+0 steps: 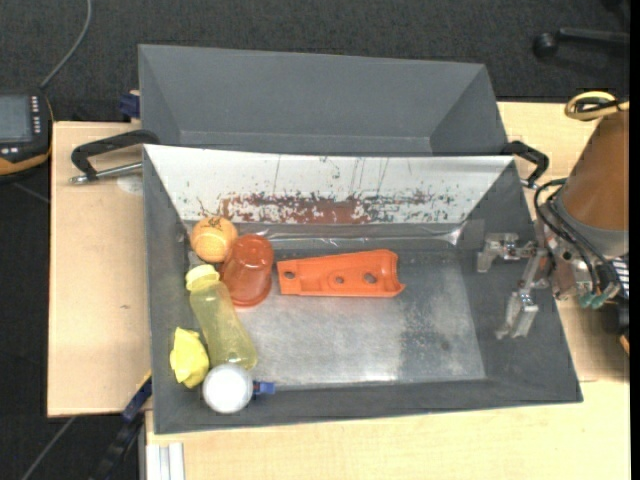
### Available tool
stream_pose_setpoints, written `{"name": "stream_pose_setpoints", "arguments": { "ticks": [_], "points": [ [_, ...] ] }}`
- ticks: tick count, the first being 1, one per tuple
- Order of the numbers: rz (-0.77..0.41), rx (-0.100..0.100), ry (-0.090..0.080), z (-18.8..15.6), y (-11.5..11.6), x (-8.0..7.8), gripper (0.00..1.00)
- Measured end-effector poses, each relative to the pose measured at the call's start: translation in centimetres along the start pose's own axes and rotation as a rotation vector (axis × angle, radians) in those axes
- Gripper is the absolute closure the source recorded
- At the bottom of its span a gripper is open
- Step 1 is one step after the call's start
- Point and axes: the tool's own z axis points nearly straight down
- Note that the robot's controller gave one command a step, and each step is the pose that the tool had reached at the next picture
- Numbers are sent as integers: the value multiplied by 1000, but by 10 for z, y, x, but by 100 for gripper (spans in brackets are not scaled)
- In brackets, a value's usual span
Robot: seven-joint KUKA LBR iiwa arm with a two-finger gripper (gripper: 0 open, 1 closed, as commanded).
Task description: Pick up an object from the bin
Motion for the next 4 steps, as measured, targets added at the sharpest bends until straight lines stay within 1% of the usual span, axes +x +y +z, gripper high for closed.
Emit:
{"name": "stream_pose_setpoints", "arguments": {
  "ticks": [1, 2, 3, 4],
  "points": [
    [-2, 2, -8, -5, 1, -2, 0],
    [-69, 4, -10, 5, 25, -33, 0],
    [-107, 2, -14, 10, 41, -47, 0],
    [-155, 5, -19, 46, 24, -76, 0]
  ]
}}
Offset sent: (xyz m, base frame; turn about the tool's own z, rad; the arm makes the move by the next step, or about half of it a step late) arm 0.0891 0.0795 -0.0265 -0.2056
